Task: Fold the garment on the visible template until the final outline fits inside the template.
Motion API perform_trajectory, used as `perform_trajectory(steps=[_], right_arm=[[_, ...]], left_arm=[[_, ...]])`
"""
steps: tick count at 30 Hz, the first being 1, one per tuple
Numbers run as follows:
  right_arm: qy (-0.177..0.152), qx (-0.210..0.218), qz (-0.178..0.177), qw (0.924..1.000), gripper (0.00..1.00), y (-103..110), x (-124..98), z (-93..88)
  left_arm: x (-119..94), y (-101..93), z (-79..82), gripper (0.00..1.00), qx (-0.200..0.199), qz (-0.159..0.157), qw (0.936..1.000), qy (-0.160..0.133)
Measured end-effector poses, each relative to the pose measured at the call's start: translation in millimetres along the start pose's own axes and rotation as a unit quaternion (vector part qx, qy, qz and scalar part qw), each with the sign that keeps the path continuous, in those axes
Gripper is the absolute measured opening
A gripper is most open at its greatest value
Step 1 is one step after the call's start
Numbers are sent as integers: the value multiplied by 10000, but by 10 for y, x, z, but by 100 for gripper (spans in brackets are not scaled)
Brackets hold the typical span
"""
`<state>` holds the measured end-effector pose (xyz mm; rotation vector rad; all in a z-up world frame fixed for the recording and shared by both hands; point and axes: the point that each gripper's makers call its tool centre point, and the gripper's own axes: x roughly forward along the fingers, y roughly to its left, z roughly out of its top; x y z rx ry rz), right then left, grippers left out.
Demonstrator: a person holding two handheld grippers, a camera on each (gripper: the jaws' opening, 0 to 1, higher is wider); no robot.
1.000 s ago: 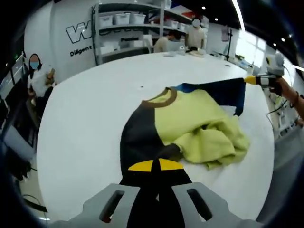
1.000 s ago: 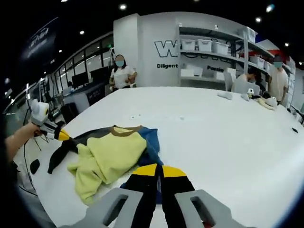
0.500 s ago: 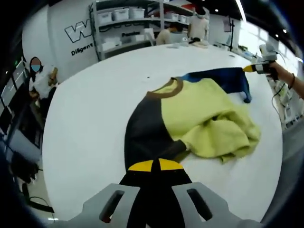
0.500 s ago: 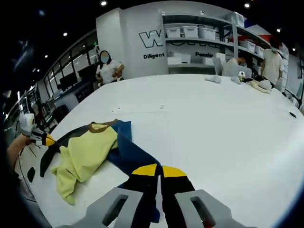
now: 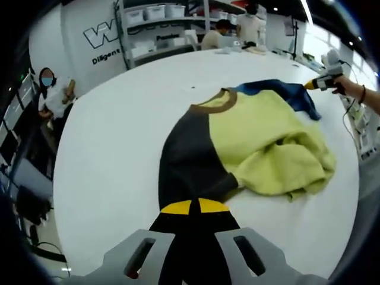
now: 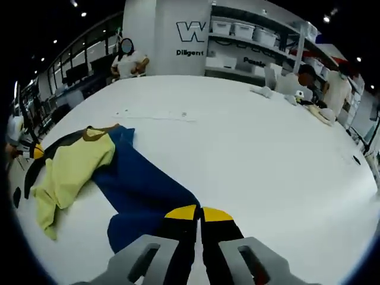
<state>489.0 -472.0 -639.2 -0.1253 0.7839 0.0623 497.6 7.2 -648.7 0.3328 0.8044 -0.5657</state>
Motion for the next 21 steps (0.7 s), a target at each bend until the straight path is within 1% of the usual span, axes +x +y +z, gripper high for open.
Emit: perform_trajectory(steps=[1,2,5,8,13,15,17,18,19,20,21], right_arm=[[32,-56,-31,10000,0,-17,23,-8],[132,-115,-82,9998,0,-43,49,-35],[208,-138,-136,9996,0,-78,101,-65],[356,-206,-177,9990,0,-86,151,-126],[380,-252,-245,9987,0,-97,199,-161],[409,-305,-308,9982,0,-109,224,-181],[450,-514,-386,9969,0,-129,240,-195],[478,-561,-428,9964,0,-121,246,-201],[421,-589,-435,9964,0,-110,247,-182],[404,-644,-454,9961,0,-108,247,-166],[408,-649,-476,9959,0,-110,243,-158]], left_arm=[[6,4,-4,0,-4,6,10000,11],[13,8,-16,0,-37,15,10000,41],[34,26,-40,0,-180,72,9998,84],[57,21,-50,0,-146,147,9997,86],[76,28,-83,1,-207,212,9995,108],[82,30,-100,2,-375,266,9989,84],[81,10,-121,2,-363,258,9990,107],[66,8,-109,2,-292,307,9991,47],[53,8,-96,3,-210,329,9992,5],[34,15,-96,4,-199,379,9991,-2],[-6,51,-90,9,-66,519,9986,-11]])
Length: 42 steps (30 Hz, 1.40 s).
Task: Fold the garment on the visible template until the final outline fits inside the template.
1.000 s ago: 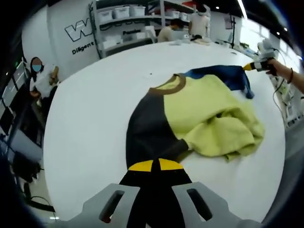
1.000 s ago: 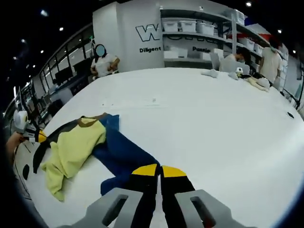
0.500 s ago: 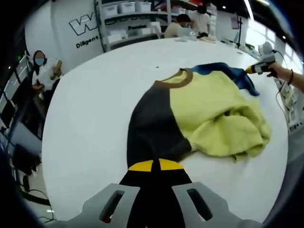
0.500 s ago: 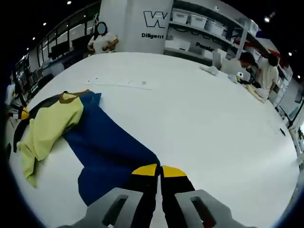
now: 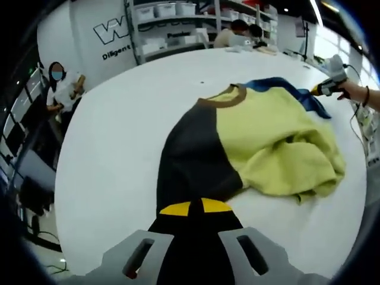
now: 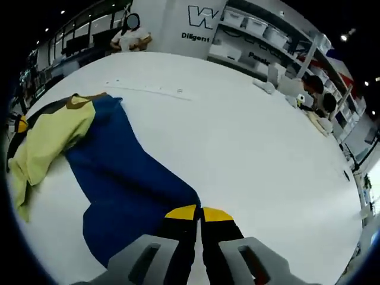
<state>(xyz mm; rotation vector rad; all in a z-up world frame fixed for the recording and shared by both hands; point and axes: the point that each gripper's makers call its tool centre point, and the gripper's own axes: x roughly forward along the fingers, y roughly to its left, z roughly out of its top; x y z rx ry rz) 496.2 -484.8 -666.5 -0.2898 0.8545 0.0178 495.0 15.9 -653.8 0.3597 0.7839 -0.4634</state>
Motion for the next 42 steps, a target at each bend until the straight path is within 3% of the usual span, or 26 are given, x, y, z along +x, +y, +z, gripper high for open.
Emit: perform_trajectory(steps=[3,6,10,11,15,18,21,29,35,38,42], right_arm=[[-190,59,-100,9998,0,-24,-48,79],[-309,178,-111,9993,3,-31,-106,136],[-735,1213,236,9896,15,59,-229,276],[-742,1264,288,9888,20,78,-251,280],[-886,1306,402,9866,27,157,-374,307],[-971,1823,671,9761,34,275,-421,325],[-900,1815,716,9766,41,358,-469,263],[-818,1650,818,9795,52,520,-558,74],[-790,1292,772,9854,50,615,-628,-101],[-770,1239,780,9862,50,650,-641,-161],[-694,1113,799,9881,48,721,-629,-268]], left_arm=[[-115,60,-10,23,386,256,9989,-15],[-228,48,-39,29,241,224,9994,-107],[-398,107,-115,39,50,503,9986,-170],[-445,99,-135,42,125,541,9983,-198],[-569,54,-231,45,20,578,9981,-209],[-604,20,-364,43,-47,603,9981,77],[-661,-10,-347,47,-66,672,9976,-145],[-752,-116,-489,54,-203,562,9981,-165],[-801,-214,-703,50,-217,530,9984,-40],[-817,-242,-800,44,-228,559,9981,158],[-823,-288,-850,41,-190,512,9983,226]])
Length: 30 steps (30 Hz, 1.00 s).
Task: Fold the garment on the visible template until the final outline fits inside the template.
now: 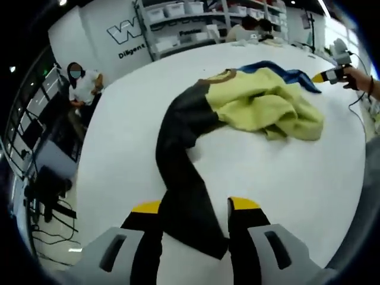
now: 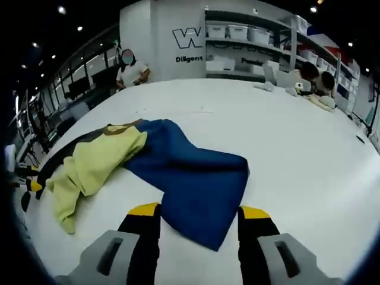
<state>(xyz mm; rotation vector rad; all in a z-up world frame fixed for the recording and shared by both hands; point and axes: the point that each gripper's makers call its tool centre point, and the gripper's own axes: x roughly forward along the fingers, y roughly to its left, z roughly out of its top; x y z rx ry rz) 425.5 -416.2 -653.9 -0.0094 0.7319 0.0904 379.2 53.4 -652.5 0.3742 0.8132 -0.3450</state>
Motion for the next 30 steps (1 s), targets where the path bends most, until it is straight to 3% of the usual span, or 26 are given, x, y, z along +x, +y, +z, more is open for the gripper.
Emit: perform_trajectory(steps=[2,8,9,12,17,24,30], right_arm=[[20,-12,-23,10000,47,-21,19,-31],[-65,108,-28,9999,45,-29,1,-15],[-65,99,-52,9999,45,-35,-11,-17],[-41,106,-105,9999,43,-64,-25,-20],[-46,132,-136,9998,41,-101,-29,-12],[-99,147,-129,9998,39,-110,-46,4],[-101,186,-115,9997,41,-121,-53,-5]], left_arm=[[12,-12,-88,39,-37,-8,9998,194],[61,-22,-240,28,-124,-78,9994,328],[58,-22,-212,27,-158,-103,9996,231],[44,-36,-225,24,-222,-132,9992,302],[40,-99,-262,3,-123,-220,9988,424],[-62,-156,-151,0,-15,-318,9990,313],[-265,-179,121,0,-63,-582,9983,-19]])
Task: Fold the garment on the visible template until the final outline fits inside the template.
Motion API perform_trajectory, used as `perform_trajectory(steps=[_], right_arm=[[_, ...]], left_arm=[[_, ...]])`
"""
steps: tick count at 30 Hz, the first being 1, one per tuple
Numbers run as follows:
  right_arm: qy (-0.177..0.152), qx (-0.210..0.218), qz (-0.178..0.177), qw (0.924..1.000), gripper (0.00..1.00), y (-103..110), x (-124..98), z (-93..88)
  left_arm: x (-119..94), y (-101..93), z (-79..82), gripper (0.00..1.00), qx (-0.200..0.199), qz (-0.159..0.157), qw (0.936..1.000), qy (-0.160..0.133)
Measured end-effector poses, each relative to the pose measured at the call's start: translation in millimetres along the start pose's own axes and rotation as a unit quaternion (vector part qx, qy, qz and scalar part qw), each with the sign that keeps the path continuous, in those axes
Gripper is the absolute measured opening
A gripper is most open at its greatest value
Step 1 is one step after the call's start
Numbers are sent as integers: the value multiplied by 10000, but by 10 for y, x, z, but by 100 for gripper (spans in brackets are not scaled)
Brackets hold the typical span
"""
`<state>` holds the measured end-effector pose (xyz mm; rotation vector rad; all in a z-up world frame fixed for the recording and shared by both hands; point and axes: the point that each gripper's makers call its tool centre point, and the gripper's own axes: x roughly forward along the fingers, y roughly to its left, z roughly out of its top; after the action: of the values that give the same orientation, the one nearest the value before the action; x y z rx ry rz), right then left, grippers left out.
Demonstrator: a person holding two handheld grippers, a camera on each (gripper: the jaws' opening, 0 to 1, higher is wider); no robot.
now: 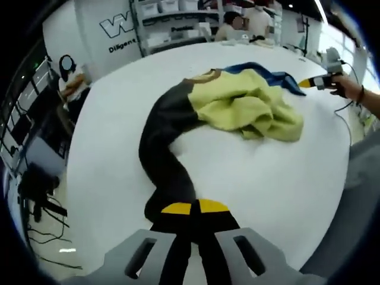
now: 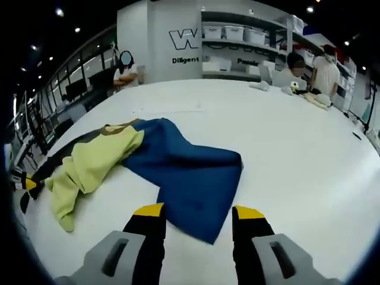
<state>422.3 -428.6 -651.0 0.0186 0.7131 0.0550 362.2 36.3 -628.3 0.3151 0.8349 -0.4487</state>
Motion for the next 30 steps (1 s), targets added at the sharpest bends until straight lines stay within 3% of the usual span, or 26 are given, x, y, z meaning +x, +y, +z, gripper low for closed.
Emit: perform_trajectory(steps=[3,7,13,17,22,27,30], right_arm=[[3,-17,-9,10000,41,-14,-10,1],[42,-95,4,9999,40,-34,-9,-10],[38,-142,18,9999,40,-39,-17,-6],[57,-187,51,9998,41,-32,-10,-8],[68,-177,60,9998,42,-46,-7,-6],[33,-208,118,9997,44,-33,-17,12],[2,-259,138,9996,46,-21,-26,27]], left_arm=[[-121,76,124,0,-4,-26,9999,-97],[-168,359,220,0,-256,118,9991,-323],[5,871,-89,0,-655,750,9949,152],[108,1073,-304,1,-530,1163,9907,478],[176,1048,-372,4,-844,1155,9887,443],[140,1089,-483,22,-706,1465,9843,681],[97,1052,-402,31,-739,1498,9849,452]])
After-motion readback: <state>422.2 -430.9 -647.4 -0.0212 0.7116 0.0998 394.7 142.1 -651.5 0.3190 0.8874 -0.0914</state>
